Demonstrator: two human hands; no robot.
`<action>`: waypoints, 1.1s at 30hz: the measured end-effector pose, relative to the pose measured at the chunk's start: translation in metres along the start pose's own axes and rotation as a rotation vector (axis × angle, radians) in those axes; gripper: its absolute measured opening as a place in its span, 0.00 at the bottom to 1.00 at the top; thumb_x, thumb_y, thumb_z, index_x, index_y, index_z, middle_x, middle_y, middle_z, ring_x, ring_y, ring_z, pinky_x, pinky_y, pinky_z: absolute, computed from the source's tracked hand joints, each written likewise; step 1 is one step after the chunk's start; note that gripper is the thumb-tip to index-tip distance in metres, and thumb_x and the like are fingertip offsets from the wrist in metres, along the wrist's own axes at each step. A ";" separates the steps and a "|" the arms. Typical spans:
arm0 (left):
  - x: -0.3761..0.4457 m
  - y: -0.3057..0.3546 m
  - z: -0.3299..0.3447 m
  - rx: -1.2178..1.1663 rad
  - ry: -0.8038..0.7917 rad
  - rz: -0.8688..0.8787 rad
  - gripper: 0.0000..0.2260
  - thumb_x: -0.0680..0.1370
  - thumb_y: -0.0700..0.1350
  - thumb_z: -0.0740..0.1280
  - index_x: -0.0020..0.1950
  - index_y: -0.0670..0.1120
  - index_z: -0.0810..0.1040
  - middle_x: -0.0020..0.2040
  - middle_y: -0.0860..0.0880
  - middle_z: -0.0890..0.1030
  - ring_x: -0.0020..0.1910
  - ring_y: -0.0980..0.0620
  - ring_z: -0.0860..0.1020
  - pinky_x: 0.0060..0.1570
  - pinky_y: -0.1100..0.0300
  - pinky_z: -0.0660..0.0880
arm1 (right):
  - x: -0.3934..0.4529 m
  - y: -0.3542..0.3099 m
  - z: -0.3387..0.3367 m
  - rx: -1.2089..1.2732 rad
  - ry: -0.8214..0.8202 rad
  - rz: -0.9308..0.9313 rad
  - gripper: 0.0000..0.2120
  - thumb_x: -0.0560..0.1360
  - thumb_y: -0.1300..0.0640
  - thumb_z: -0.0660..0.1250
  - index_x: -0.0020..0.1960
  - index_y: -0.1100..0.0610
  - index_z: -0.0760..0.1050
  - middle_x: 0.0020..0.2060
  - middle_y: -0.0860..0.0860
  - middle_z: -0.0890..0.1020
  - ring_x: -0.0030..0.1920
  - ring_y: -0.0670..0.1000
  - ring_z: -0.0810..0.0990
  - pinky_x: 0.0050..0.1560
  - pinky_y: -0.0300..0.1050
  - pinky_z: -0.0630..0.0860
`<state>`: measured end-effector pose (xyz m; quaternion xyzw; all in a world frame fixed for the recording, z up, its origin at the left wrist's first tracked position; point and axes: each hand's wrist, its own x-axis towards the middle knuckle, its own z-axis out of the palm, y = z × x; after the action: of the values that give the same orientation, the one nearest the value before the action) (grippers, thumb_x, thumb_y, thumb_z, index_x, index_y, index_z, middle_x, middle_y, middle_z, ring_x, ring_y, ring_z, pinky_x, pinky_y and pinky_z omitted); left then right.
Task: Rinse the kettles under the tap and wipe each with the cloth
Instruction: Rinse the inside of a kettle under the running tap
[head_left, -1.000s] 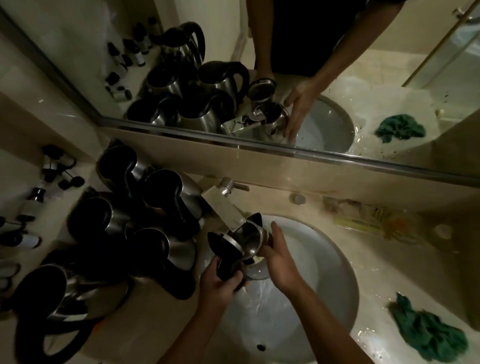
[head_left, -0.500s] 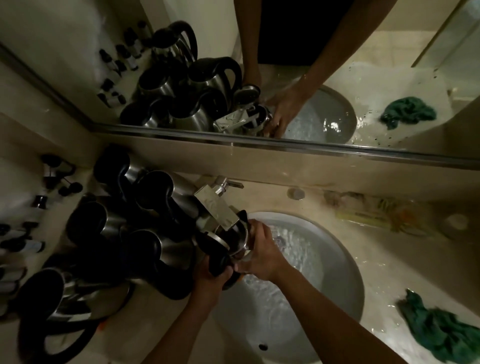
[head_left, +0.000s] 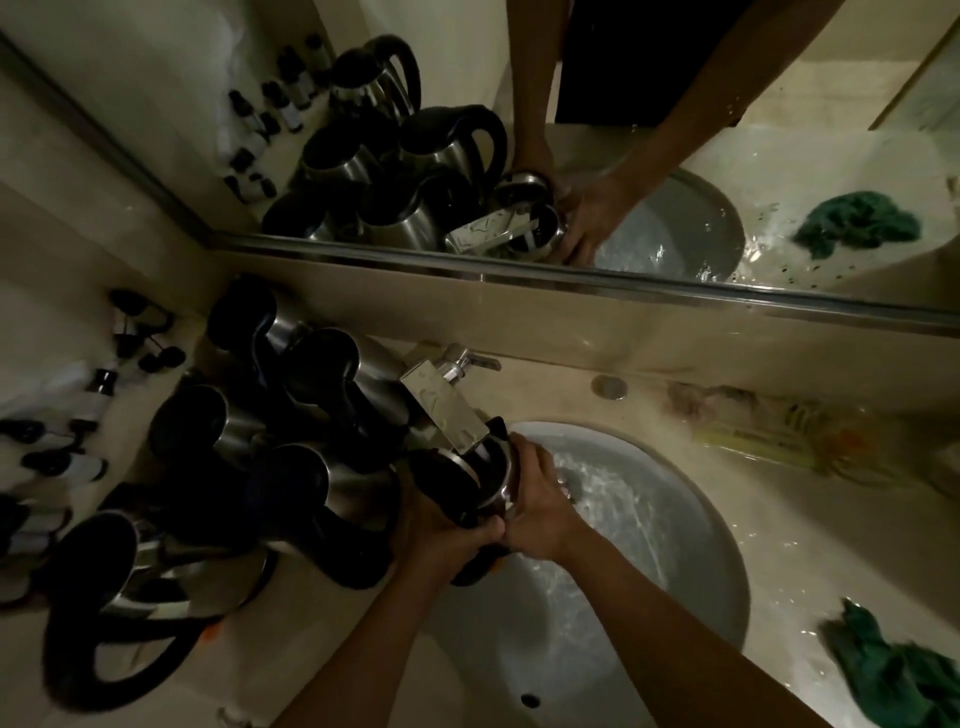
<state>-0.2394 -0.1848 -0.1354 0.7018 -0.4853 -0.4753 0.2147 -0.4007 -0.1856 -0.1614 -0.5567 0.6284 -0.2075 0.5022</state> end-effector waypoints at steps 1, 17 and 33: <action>-0.005 0.007 0.002 -0.002 0.001 0.015 0.33 0.65 0.42 0.84 0.67 0.44 0.74 0.56 0.53 0.79 0.60 0.62 0.78 0.53 0.77 0.71 | -0.002 0.003 0.000 0.004 0.006 0.005 0.57 0.61 0.39 0.74 0.82 0.48 0.49 0.75 0.51 0.60 0.77 0.56 0.62 0.76 0.57 0.69; 0.007 -0.025 0.021 -0.158 -0.044 0.131 0.24 0.67 0.39 0.81 0.57 0.59 0.80 0.54 0.57 0.86 0.57 0.57 0.83 0.57 0.60 0.79 | -0.002 0.020 0.007 0.018 0.105 0.102 0.74 0.45 0.37 0.83 0.83 0.49 0.50 0.79 0.51 0.63 0.79 0.55 0.64 0.77 0.58 0.69; 0.000 -0.010 0.002 -0.116 -0.119 0.156 0.18 0.72 0.33 0.77 0.52 0.53 0.77 0.45 0.62 0.79 0.41 0.76 0.78 0.38 0.80 0.70 | -0.002 0.006 0.016 0.032 0.159 0.147 0.71 0.43 0.37 0.81 0.80 0.49 0.54 0.76 0.52 0.67 0.76 0.56 0.67 0.76 0.56 0.70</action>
<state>-0.2363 -0.1800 -0.1435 0.6190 -0.5219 -0.5253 0.2619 -0.3904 -0.1773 -0.1719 -0.4830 0.7019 -0.2236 0.4734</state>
